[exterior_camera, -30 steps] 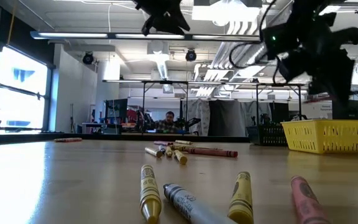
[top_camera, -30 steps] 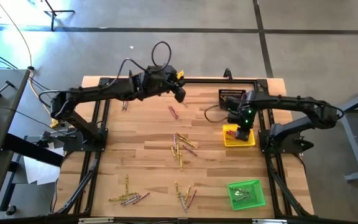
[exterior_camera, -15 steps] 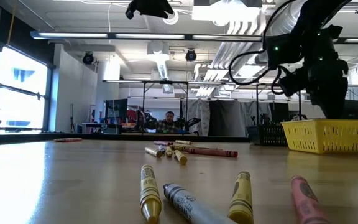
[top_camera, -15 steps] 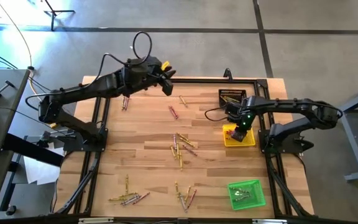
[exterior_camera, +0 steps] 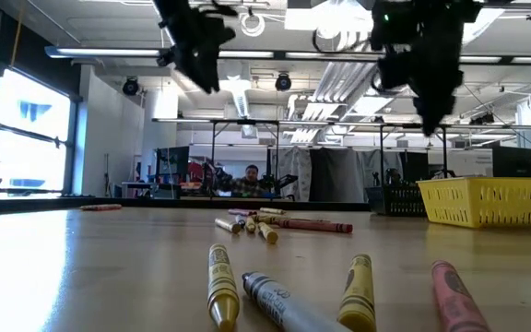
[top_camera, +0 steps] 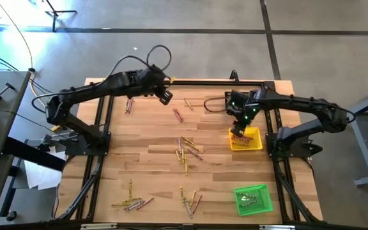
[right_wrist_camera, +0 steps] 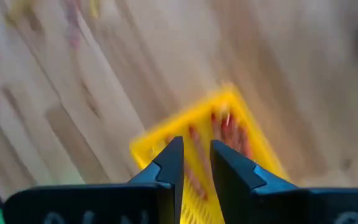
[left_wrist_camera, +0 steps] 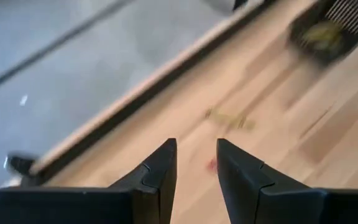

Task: Sort crayons
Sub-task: Put the yellow crayon into the black bin

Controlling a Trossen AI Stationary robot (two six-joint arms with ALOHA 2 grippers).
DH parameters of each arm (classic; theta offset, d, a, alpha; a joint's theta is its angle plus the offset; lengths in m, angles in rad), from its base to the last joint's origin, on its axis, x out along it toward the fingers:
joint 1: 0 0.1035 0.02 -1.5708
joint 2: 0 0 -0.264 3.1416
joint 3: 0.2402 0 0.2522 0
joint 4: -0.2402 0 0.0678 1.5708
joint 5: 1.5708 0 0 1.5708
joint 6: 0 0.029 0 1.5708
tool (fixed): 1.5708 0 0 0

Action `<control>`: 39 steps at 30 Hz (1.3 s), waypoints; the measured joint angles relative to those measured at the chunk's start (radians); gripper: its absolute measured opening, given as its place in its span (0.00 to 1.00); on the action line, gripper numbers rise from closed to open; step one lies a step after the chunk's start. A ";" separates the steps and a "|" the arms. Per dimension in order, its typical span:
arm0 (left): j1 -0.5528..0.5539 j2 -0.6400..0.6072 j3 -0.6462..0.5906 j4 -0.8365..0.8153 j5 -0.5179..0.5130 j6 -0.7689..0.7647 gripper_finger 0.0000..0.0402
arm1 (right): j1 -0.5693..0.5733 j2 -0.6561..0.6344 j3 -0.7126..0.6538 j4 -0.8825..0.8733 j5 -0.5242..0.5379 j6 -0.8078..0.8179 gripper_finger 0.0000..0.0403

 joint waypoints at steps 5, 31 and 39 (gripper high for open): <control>0.006 0.064 0.000 -0.124 0.002 0.029 0.25 | 0.000 0.000 0.110 0.089 0.144 -0.074 0.16; -0.058 0.005 0.000 -0.182 0.025 0.060 0.25 | -0.119 0.505 0.278 0.601 0.182 -0.124 0.35; -0.068 -0.201 0.000 -0.260 -0.091 -0.133 0.25 | -0.126 0.773 0.590 0.400 0.221 -0.045 0.37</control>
